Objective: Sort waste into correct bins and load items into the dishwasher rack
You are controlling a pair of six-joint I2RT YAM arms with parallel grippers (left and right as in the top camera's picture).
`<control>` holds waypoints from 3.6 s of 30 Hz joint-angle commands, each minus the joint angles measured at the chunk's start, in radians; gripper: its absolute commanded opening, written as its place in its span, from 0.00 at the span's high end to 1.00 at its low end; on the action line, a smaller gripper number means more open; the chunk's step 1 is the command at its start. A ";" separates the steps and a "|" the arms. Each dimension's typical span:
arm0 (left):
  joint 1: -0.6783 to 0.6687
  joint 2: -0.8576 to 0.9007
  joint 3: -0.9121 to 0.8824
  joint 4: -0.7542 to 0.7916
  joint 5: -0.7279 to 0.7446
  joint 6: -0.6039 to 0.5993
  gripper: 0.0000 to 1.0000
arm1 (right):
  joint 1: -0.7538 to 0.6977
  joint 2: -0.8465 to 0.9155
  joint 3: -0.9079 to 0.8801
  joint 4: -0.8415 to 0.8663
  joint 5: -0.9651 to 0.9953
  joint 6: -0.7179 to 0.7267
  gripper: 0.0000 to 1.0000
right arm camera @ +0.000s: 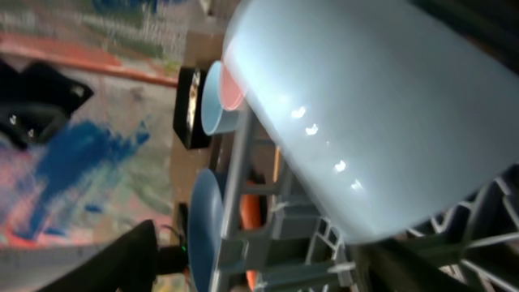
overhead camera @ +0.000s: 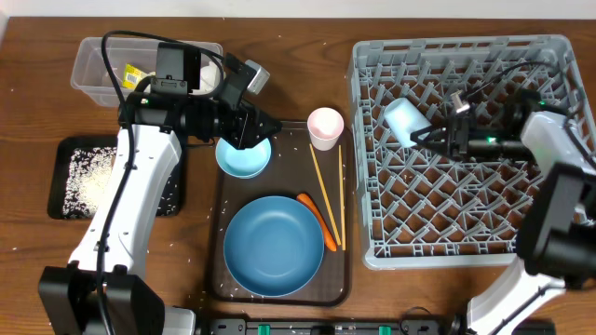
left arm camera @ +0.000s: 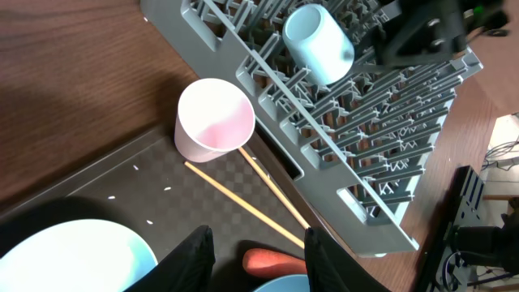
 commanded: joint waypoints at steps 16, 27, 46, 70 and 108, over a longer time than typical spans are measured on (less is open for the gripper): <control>-0.002 -0.011 0.020 0.001 -0.031 0.006 0.62 | 0.047 -0.402 0.005 0.071 0.248 0.217 0.10; -0.002 -0.011 0.020 0.000 -0.196 0.001 0.62 | 0.479 -0.394 0.005 0.465 0.783 0.554 0.14; -0.002 -0.011 0.020 0.005 -0.656 -0.279 0.19 | 0.736 -0.096 0.017 0.595 1.072 0.628 0.42; -0.183 0.287 0.020 0.326 -0.437 -0.254 0.02 | 0.461 -0.339 0.253 0.254 1.076 0.613 0.30; -0.140 0.233 0.023 0.381 0.093 -0.443 0.94 | 0.401 -0.336 0.220 0.209 0.882 0.513 0.31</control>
